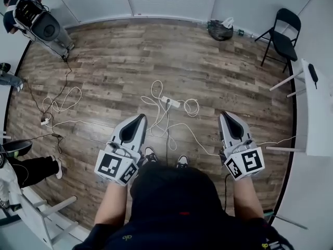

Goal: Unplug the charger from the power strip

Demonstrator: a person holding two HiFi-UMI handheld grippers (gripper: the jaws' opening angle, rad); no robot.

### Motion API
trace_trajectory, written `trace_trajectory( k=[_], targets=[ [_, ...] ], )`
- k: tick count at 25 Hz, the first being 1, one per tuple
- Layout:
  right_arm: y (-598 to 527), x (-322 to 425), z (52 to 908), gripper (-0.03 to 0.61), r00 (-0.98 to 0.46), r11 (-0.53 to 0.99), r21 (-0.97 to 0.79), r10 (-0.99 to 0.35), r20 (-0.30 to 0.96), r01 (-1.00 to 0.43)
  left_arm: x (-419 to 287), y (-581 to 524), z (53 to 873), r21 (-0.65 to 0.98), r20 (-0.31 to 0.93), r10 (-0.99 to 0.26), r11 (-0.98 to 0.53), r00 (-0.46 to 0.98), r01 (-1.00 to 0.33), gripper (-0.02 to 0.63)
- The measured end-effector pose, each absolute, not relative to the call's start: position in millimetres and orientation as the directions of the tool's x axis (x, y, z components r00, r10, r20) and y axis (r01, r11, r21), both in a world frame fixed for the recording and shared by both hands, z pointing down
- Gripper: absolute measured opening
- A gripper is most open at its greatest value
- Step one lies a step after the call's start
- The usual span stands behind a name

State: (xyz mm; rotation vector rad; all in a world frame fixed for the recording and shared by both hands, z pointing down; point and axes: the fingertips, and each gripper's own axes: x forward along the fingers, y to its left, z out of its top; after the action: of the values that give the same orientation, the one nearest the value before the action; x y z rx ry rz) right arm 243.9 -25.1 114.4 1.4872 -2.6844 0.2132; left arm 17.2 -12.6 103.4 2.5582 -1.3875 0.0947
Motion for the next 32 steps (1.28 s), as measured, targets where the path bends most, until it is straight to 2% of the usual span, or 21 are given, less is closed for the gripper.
trace_trajectory(
  k=[6, 15, 20, 26, 32],
  targets=[
    [-60, 222, 124, 0.024, -0.506, 0.497, -0.096, -0.848, 0.158, -0.863, 0, -61, 111, 0.168, 0.181, -0.787, -0.566, 0.590, -0.807, 0.020],
    [-131, 139, 129, 0.025, -0.425, 0.417, -0.084, -0.884, 0.193, -0.905, -79, -144, 131, 0.157, 0.215, -0.710, -0.652, 0.670, -0.741, 0.020],
    [-159, 122, 149, 0.025, -0.405, 0.400, -0.072, -0.889, 0.213, -0.914, -94, -170, 158, 0.174, 0.243, -0.679, -0.673, 0.693, -0.719, 0.020],
    [-188, 132, 207, 0.025, -0.436, 0.433, -0.075, -0.857, 0.274, -0.898, -76, -191, 208, 0.198, 0.257, -0.674, -0.664, 0.692, -0.721, 0.020],
    [-221, 142, 302, 0.025, -0.485, 0.485, -0.095, -0.801, 0.350, -0.869, -58, -219, 288, 0.222, 0.303, -0.694, -0.615, 0.653, -0.757, 0.020]
  ],
)
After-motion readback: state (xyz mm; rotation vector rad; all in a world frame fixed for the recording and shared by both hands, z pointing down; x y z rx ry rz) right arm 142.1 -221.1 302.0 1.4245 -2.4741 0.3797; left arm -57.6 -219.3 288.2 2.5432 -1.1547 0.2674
